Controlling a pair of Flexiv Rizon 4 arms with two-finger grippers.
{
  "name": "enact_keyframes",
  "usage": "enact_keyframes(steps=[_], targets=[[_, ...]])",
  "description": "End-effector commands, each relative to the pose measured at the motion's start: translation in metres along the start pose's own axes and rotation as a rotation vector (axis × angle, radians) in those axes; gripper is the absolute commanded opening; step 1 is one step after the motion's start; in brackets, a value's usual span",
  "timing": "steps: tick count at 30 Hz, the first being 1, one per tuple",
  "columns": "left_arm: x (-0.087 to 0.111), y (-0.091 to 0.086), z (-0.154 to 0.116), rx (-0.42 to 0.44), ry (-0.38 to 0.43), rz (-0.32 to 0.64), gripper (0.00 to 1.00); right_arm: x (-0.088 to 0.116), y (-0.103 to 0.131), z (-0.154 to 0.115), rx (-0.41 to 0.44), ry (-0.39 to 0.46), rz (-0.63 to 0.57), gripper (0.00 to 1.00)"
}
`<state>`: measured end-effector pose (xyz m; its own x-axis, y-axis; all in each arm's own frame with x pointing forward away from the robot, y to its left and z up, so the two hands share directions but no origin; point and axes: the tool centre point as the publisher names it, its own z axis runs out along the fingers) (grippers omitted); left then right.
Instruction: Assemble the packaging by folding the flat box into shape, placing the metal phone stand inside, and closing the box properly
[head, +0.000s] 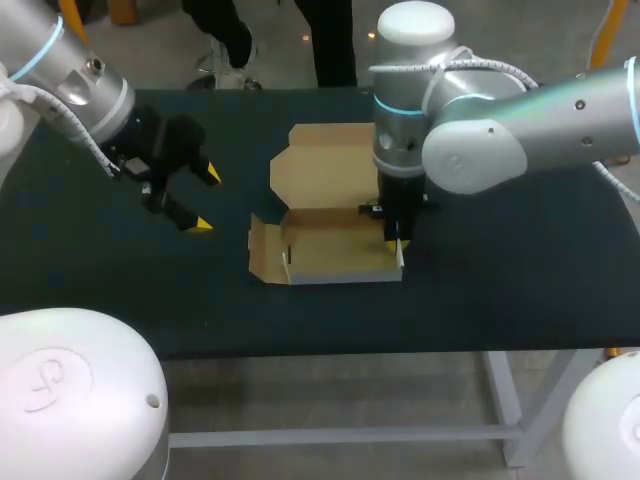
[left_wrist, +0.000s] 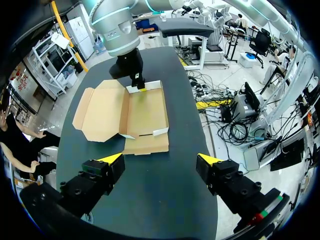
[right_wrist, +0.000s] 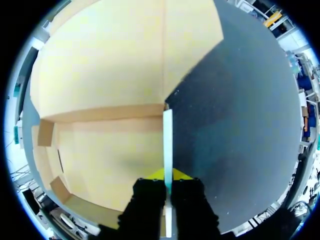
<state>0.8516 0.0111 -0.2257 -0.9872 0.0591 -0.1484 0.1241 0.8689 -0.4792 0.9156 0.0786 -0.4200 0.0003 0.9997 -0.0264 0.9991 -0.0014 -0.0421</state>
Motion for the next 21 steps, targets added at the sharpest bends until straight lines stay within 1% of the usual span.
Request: enact_keyframes(steps=[1, 5, 6, 7, 9, 10, 11, 13, 14, 16, 17, 18, 19, 20, 21], targets=[[0.0, 0.0, -0.001, -0.005, 0.003, -0.001, 1.0, -0.001, 0.0, 0.0, 0.001, 0.001, 0.0, 0.0], [0.0, 0.0, -0.001, -0.005, 0.003, -0.001, 1.0, -0.001, 0.0, 0.0, 0.001, 0.001, 0.0, 0.0], [-0.002, -0.002, -0.001, -0.02, 0.01, -0.032, 1.0, -0.001, 0.0, 0.0, 0.001, 0.001, 0.0, 0.0], [-0.005, -0.005, 0.0, -0.044, 0.017, -0.132, 1.0, -0.001, 0.0, 0.0, 0.001, 0.001, 0.0, 0.0], [-0.005, -0.006, -0.001, -0.033, 0.051, -0.269, 1.0, -0.001, 0.0, 0.0, 0.001, 0.001, 0.0, 0.0], [-0.004, -0.007, -0.002, -0.052, 0.058, -0.351, 1.0, -0.001, 0.0, 0.0, 0.001, 0.001, 0.0, 0.0], [-0.002, -0.009, -0.001, -0.09, 0.054, -0.427, 1.0, -0.001, 0.0, 0.0, 0.001, 0.001, 0.0, 0.0], [0.0, -0.013, 0.002, -0.157, 0.086, -0.622, 1.0, -0.001, 0.0, 0.0, 0.001, 0.001, 0.0, 0.0], [0.002, -0.014, 0.003, -0.149, 0.098, -0.673, 1.0, -0.001, 0.0, 0.0, 0.001, 0.001, 0.0, 0.0], [0.006, -0.014, 0.006, -0.164, 0.122, -0.85, 1.0, -0.001, 0.0, 0.0, 0.001, 0.001, 0.0, 0.0], [0.009, -0.013, 0.008, -0.144, 0.138, -0.89, 1.0, -0.001, 0.0, 0.0, 0.001, 0.001, 0.0, 0.0], [0.011, -0.012, 0.01, -0.156, 0.129, -1.009, 1.0, -0.001, 0.0, 0.0, 0.001, 0.001, 0.0, 0.0], [0.013, -0.013, 0.013, -0.167, 0.092, -1.065, 1.0, -0.001, 0.0, 0.0, 0.001, 0.001, 0.0, 0.0], [0.016, -0.014, 0.015, -0.164, 0.081, -1.147, 1.0, -0.001, 0.0, 0.0, 0.001, 0.001, 0.0, 0.0], [0.018, -0.014, 0.018, -0.157, 0.091, -1.201, 1.0, -0.001, 0.0, 0.0, 0.001, 0.001, 0.0, 0.0]])
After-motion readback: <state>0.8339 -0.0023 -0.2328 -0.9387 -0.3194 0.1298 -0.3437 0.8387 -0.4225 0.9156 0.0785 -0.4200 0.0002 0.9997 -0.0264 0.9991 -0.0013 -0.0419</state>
